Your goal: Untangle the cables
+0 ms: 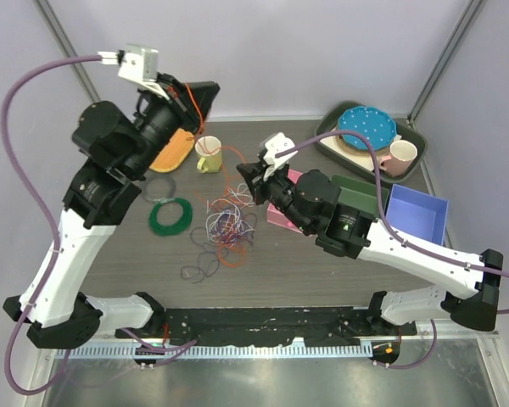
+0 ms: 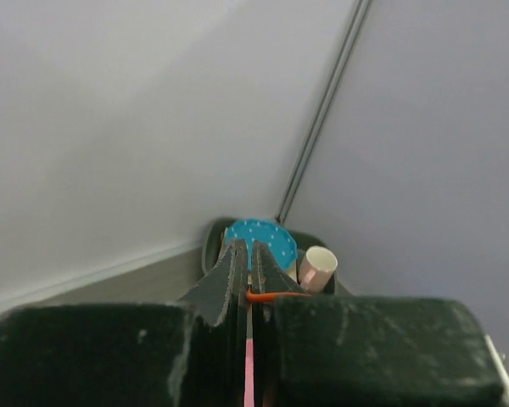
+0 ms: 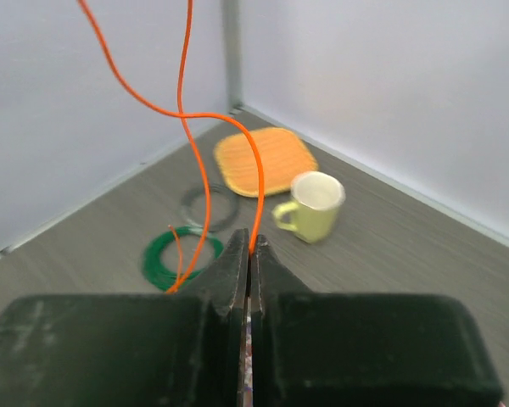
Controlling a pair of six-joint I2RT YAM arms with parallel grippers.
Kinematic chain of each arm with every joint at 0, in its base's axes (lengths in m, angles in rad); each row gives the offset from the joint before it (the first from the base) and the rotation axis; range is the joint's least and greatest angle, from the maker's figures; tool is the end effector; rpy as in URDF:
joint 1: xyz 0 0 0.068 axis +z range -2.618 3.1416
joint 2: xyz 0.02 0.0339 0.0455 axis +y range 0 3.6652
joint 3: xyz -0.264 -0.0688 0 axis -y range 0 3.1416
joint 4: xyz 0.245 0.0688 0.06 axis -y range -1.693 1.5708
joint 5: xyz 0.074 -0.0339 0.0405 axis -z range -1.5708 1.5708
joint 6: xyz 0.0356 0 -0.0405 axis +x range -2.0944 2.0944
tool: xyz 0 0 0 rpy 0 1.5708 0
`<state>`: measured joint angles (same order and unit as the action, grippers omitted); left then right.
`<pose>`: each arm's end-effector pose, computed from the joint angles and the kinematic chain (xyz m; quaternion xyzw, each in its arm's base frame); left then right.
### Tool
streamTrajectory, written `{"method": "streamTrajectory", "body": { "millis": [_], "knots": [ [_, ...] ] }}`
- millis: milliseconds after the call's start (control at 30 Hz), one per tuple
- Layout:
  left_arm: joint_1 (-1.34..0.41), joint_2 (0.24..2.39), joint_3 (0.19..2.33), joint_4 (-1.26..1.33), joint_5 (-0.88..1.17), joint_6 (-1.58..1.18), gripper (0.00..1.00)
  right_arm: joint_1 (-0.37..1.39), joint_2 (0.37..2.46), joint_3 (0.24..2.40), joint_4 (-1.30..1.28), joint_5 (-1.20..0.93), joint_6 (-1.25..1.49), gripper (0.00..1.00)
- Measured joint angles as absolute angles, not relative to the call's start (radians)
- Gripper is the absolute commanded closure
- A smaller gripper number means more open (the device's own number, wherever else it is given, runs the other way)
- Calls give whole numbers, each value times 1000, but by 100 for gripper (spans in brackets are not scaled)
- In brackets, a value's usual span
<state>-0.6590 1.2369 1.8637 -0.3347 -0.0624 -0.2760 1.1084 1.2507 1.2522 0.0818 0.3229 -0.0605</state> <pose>0.1607 -0.1217 0.5868 0.0889 0.5902 -0.3449 0.7244 0.1391 0.2538 0.4334 -0.2700 0.6226 0.2692 0.6834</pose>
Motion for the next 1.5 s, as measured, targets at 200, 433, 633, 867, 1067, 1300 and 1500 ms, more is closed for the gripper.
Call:
{"method": "streamTrajectory", "body": {
  "millis": [200, 433, 633, 867, 1067, 1300, 1500],
  "knots": [
    [-659, 1269, 1671, -272, 25, -364, 100, 1048, 1190, 1143, 66, 576, 31, 99],
    [-659, 1499, 1677, -234, 177, -473, 100, 819, 1102, 968, 24, 641, 178, 99],
    [-682, 1678, 1742, -218, 262, -529, 100, 693, 1094, 879, 19, 646, 254, 99],
    [-725, 1807, 1889, -235, 290, -543, 100, 659, 1094, 859, 22, 644, 270, 99],
    [-738, 1845, 2093, -285, 280, -533, 100, 639, 1091, 860, 30, 599, 269, 99],
    [-742, 1802, 2144, -253, 261, -513, 100, 639, 1050, 860, 36, 575, 263, 99],
    [-744, 1796, 2027, -215, 233, -498, 100, 628, 1045, 860, 50, 594, 251, 99]
  ]
}}
